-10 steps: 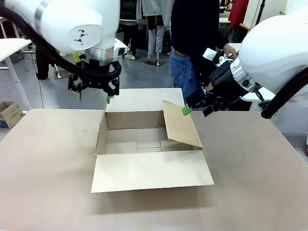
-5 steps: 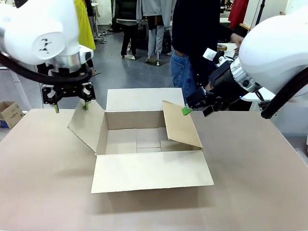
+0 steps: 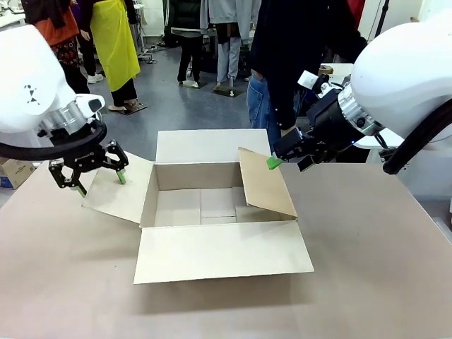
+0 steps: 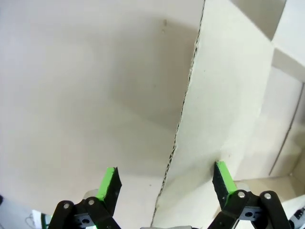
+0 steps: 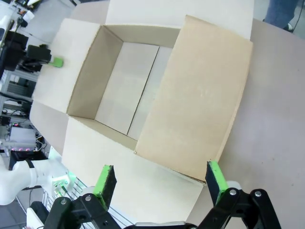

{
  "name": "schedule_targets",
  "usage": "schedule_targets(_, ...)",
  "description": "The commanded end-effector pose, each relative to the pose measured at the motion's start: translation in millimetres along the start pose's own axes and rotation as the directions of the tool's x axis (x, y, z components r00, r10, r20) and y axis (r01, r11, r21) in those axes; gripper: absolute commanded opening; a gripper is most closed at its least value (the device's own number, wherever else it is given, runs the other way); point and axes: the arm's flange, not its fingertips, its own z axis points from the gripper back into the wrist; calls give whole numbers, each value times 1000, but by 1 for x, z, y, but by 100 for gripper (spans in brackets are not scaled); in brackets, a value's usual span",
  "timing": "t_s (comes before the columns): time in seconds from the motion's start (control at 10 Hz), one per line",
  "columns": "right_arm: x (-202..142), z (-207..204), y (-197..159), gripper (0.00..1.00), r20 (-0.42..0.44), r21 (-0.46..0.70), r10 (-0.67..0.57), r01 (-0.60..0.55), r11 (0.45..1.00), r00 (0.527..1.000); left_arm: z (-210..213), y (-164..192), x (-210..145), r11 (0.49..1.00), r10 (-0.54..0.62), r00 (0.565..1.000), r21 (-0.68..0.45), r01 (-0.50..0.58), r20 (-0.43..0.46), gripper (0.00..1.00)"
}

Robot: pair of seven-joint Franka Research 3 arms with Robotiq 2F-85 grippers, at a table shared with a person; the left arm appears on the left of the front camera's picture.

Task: Pack the gift set into the box.
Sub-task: Place both hands on the side flaps of the Package Box and spread them outward.

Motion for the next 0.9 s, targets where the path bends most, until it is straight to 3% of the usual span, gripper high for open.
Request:
schedule_targets(0.0, -2, 1, -1, 100, 3, -11, 11, -11, 1000, 1000, 19, -13, 0, 992, 46, 996, 110, -54, 75, 100)
schedule_targets(0.3, 0, 0, 0, 100, 0, 0, 0, 0, 1000, 1000, 19, -13, 0, 992, 46, 996, 110, -54, 75, 100)
schedule_targets(0.4, 29, -29, 44, 100, -99, -138, 39, -52, 989, 994, 19, -13, 0, 992, 46, 996, 110, -54, 75, 100)
schedule_targets(0.5, 58, -58, 93, 100, -179, -320, 37, -93, 943, 983, 19, -13, 0, 992, 46, 996, 110, -54, 75, 100)
schedule_targets(0.6, 75, -95, 137, 100, -261, -535, -31, -118, 836, 965, 19, -13, 0, 992, 46, 996, 110, -54, 75, 100)
schedule_targets(0.7, 65, -116, 141, 100, -239, -766, -195, -61, 640, 951, 19, -13, 0, 992, 46, 996, 110, -54, 75, 100)
schedule_targets(0.8, 65, -116, 141, 100, -239, -766, -195, -61, 640, 951, 19, -13, 0, 992, 46, 996, 110, -54, 75, 100)
